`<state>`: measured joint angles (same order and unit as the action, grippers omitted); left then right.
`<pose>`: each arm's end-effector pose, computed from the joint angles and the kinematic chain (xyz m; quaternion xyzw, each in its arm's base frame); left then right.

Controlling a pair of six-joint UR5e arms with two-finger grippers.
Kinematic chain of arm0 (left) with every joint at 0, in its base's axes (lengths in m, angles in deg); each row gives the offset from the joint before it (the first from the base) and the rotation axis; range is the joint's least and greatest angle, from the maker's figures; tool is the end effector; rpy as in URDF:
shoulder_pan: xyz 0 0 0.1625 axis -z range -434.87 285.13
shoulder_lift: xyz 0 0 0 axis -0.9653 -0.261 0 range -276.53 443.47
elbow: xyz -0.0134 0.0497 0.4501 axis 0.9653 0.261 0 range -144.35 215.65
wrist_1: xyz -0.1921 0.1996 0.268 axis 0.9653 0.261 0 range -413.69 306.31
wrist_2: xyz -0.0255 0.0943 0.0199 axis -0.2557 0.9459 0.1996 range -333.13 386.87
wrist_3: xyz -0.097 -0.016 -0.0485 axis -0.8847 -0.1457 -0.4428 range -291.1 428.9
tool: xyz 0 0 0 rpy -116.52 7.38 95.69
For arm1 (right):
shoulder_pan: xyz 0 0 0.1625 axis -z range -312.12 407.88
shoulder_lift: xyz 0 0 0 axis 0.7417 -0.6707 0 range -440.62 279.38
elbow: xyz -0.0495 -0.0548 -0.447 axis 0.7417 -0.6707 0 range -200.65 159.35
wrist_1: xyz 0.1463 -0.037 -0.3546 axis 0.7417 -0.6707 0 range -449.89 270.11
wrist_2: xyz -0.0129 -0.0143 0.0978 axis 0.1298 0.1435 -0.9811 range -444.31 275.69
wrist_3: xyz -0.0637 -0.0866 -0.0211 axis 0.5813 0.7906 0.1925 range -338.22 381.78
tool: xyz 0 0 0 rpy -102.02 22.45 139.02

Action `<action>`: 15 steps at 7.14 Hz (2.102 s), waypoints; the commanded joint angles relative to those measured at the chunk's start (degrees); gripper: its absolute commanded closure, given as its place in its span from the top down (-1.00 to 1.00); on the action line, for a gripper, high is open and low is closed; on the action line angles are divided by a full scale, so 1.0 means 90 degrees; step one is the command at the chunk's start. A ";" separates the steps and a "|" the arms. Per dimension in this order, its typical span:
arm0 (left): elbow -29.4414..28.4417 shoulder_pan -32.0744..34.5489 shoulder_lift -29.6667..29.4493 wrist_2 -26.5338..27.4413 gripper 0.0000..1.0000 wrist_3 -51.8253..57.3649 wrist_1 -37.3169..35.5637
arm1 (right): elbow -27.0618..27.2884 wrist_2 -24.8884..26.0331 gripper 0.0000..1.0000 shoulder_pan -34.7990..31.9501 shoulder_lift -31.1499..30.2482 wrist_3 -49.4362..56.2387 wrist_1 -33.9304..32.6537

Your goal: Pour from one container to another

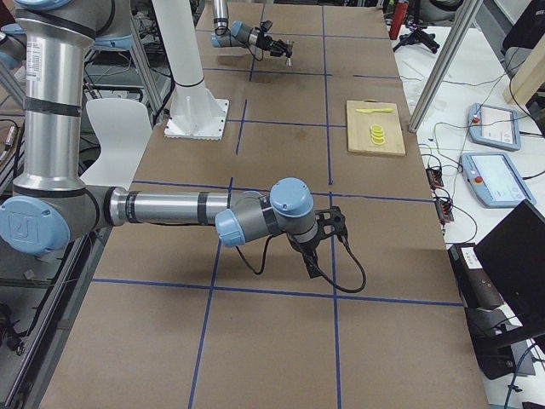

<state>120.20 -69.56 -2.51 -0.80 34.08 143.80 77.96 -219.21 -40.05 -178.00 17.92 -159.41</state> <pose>0.3386 -0.2629 0.5681 0.6186 0.3870 -0.1177 0.6736 0.0407 -0.4264 0.6393 0.1544 -0.3835 -0.0577 0.9087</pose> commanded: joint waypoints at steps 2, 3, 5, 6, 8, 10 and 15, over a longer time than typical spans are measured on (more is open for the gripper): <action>0.0089 0.0792 -0.0016 -0.2082 -1.00 0.1349 0.0907 | -0.0019 0.0008 1.00 -0.0005 0.0000 0.0000 0.0000; 0.0127 0.1599 -0.0026 -0.3620 -1.00 0.1824 0.0937 | -0.0019 0.0017 1.00 -0.0015 0.0000 -0.0010 0.0000; 0.0157 0.3192 -0.0152 -0.6582 -1.00 0.2521 0.0850 | -0.0019 0.0017 1.00 -0.0015 0.0000 -0.0010 0.0000; 0.0147 0.3431 -0.0482 -0.7367 -1.00 0.2522 0.0685 | -0.0019 0.0017 1.00 -0.0015 0.0000 -0.0010 0.0000; 0.0138 0.3986 -0.1690 -0.9298 -1.00 0.2522 -0.0530 | -0.0019 0.0017 1.00 -0.0025 0.0000 -0.0029 -0.0010; -0.0046 0.4234 -0.2785 -1.0284 -1.00 0.2532 -0.1493 | -0.0019 0.0018 1.00 -0.0025 0.0000 -0.0029 -0.0010; -0.0995 0.3466 -0.4214 -0.9519 -1.00 0.2737 -0.1778 | -0.0009 0.0008 1.00 -0.0044 -0.0049 -0.0039 -0.0010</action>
<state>111.63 -35.39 -38.68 -90.47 58.70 128.47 77.84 -219.07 -40.42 -178.27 17.63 -159.50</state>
